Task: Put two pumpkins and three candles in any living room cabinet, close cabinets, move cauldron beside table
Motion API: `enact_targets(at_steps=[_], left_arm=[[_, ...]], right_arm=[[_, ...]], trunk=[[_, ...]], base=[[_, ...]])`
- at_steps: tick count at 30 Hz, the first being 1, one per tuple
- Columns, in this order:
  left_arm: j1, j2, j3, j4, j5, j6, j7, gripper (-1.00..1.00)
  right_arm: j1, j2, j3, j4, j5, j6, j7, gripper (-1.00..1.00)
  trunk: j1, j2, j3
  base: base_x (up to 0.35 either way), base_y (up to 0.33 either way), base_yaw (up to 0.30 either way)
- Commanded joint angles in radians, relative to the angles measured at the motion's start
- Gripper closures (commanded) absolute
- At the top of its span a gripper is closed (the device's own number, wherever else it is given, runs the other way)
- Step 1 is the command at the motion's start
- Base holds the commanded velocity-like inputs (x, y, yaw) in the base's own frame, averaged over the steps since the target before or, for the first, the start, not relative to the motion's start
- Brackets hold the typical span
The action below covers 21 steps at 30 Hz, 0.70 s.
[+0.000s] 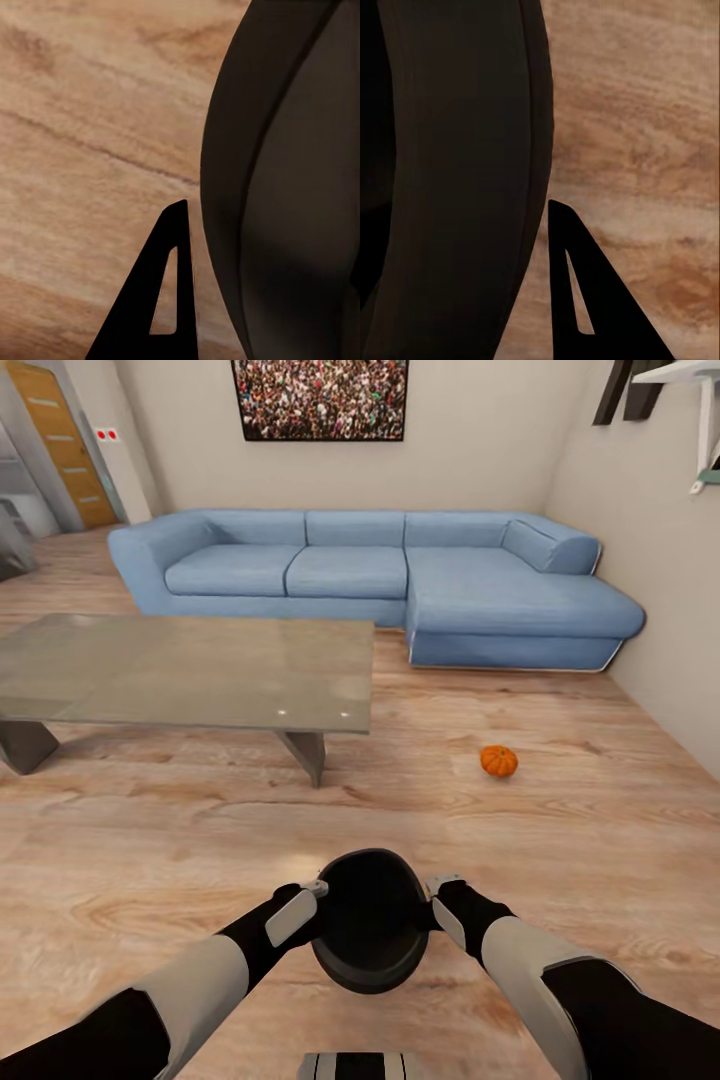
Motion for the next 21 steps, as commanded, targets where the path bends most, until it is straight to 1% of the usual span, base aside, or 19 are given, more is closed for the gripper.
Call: enact_targets(at_steps=[1, 7, 21], left_arm=[[0.000, 0.001, -0.001, 0.000, -0.008, 0.002, 0.000, 1.00], [0.000, 0.001, -0.003, 0.000, -0.008, 0.002, -0.019, 1.00], [0.000, 0.001, -0.004, 0.001, -0.008, 0.002, -0.021, 1.00]], right_arm=[[-0.001, 0.000, -0.012, -0.001, -0.007, -0.001, 0.003, 1.00], [-0.001, 0.000, -0.012, -0.001, -0.007, -0.001, 0.002, 1.00], [-0.001, 0.000, -0.012, -0.001, -0.007, -0.001, 0.002, 1.00]], trunk=[[0.000, 0.000, 0.001], [0.000, 0.000, 0.005], [0.000, 0.000, 0.015]], base=[[0.214, 0.000, 0.284], [0.276, 0.000, 0.284], [0.304, 0.000, 0.281]])
